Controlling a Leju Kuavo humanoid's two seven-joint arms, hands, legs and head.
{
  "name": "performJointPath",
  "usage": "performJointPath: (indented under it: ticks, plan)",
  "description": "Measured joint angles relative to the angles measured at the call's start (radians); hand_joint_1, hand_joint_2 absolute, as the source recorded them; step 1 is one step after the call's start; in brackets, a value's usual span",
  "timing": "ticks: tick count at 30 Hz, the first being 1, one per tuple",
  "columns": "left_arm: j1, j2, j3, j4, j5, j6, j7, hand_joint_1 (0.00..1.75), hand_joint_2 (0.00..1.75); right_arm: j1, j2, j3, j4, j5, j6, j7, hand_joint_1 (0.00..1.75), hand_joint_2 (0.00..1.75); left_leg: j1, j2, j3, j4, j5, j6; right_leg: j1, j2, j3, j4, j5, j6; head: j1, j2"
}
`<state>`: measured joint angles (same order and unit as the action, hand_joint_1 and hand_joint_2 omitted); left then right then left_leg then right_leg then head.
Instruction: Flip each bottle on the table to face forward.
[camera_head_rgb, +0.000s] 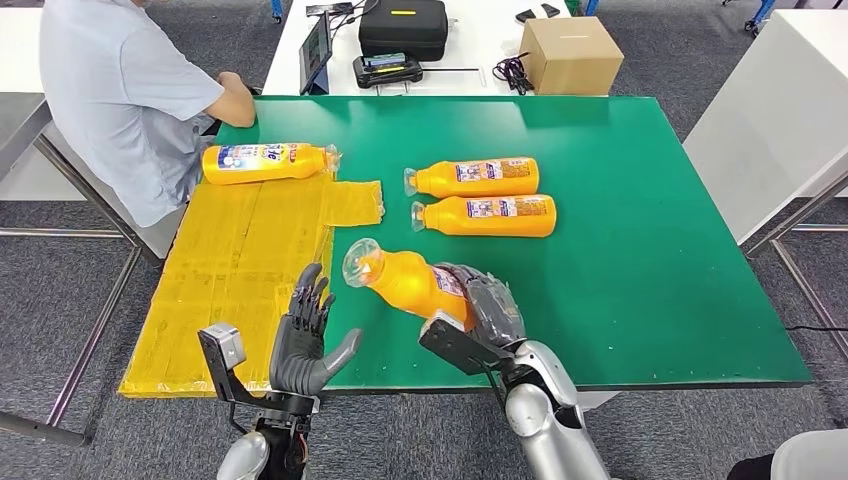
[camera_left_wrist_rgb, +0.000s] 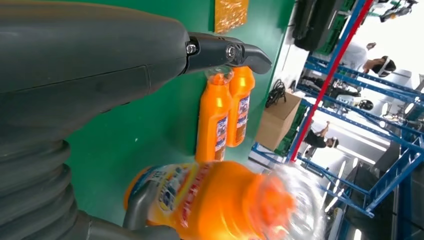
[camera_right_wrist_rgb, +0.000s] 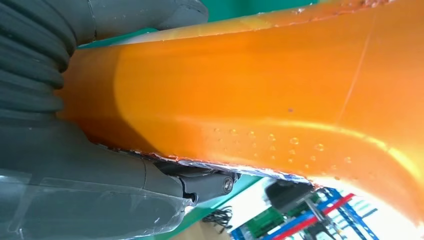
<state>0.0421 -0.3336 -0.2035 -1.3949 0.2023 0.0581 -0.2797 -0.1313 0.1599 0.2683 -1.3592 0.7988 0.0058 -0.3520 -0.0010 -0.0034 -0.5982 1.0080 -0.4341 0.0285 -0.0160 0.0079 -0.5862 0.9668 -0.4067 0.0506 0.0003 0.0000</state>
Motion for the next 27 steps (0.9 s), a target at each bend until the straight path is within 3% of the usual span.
performJointPath:
  ticks: [8,27]
  plan:
    - [-0.016,-0.002,-0.003,0.029,0.021,-0.026,-0.011,0.00,1.75,0.002,0.035,0.041,0.004,-0.011,0.000,-0.012,1.75,1.75,0.001,0.000,-0.001,0.000,0.000,0.000,0.001,0.000,-0.001,0.000,0.000,0.000,0.000,0.000]
    - [-0.069,-0.002,-0.029,0.109,0.023,-0.065,-0.013,0.00,1.75,-0.043,0.092,0.117,0.172,0.035,-0.037,-0.021,1.75,1.75,0.001,0.000,-0.002,0.000,0.000,0.000,0.001,0.000,-0.002,0.000,0.000,0.000,0.000,0.000]
